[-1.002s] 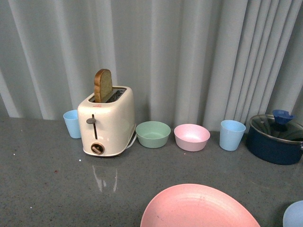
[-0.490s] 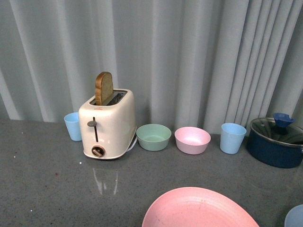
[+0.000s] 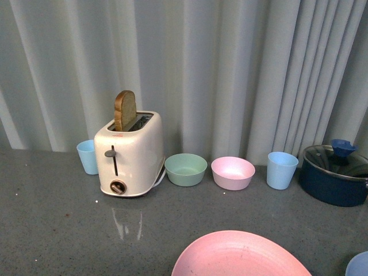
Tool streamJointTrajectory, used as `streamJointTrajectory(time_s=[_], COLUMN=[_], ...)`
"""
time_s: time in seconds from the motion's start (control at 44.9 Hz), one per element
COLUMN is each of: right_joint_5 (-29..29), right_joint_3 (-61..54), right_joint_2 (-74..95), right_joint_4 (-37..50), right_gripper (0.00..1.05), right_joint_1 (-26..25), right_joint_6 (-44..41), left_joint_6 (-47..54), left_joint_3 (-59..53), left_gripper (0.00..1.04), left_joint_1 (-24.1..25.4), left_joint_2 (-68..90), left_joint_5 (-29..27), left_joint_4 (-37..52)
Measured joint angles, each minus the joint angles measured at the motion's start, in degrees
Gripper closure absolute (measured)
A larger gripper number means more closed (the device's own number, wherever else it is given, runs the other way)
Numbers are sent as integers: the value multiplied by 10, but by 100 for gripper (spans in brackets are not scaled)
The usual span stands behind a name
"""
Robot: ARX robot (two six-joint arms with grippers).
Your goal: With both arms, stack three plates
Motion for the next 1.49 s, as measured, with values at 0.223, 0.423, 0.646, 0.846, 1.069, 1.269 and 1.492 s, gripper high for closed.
streamJointTrajectory(time_s=[0.223, 0.423, 0.646, 0.846, 1.069, 1.269, 1.492], right_joint_5=[-37, -77, -100, -110, -117, -134, -155], right_joint_3=[15, 20, 22, 17, 9, 7, 4], right_joint_2=[20, 28, 57, 73, 84, 85, 81], right_joint_4=[4, 3, 13, 48, 67, 69, 68], right_gripper=[7, 7, 7, 20, 59, 96, 101], right_joint_1=[-7, 5, 9, 11, 15, 14, 4], right_joint_6=[-23, -16, 1, 5, 6, 19, 37], left_joint_6=[0, 0, 0, 0, 0, 0, 0], left_joint_3=[0, 0, 0, 0, 0, 0, 0], left_gripper=[7, 7, 7, 7, 7, 7, 7], left_joint_1=[0, 0, 0, 0, 0, 0, 0], left_joint_2=[0, 0, 0, 0, 0, 0, 0], left_joint_5=[0, 0, 0, 0, 0, 0, 0], left_joint_4=[0, 0, 0, 0, 0, 0, 0])
